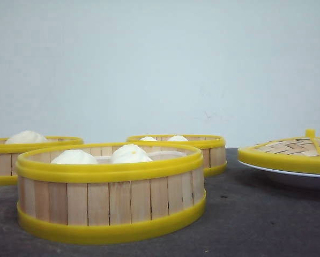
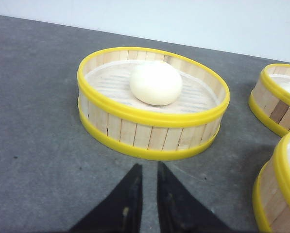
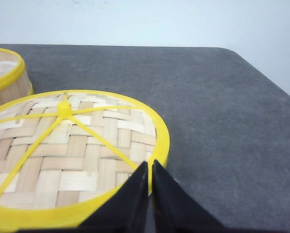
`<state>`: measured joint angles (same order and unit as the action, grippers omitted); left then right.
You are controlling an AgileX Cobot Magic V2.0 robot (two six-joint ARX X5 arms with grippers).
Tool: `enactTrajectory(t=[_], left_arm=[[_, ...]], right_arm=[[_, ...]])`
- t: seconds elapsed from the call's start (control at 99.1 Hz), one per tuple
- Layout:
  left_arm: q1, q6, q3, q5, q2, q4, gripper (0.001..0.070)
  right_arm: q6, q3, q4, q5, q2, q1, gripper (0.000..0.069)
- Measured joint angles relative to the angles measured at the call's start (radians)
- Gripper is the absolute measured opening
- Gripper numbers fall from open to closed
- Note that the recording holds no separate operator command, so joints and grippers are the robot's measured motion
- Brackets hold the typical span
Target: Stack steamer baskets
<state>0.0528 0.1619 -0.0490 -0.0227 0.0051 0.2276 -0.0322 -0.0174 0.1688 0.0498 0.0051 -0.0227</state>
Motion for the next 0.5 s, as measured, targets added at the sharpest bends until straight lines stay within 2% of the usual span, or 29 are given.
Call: enactTrajectory(t=[0.424,0.504], left_arm=[[0.0,0.01,0.0,0.0,0.0,0.0,0.0029],[0.0,0.011,0.0,0.0,0.0,0.0,0.0029]], right_arm=[[-0.002,0.0,0.0,-0.001,0.0,0.0,0.0008],[-0.043,0.0,0.0,-0.023,0.0,0.0,0.0008]])
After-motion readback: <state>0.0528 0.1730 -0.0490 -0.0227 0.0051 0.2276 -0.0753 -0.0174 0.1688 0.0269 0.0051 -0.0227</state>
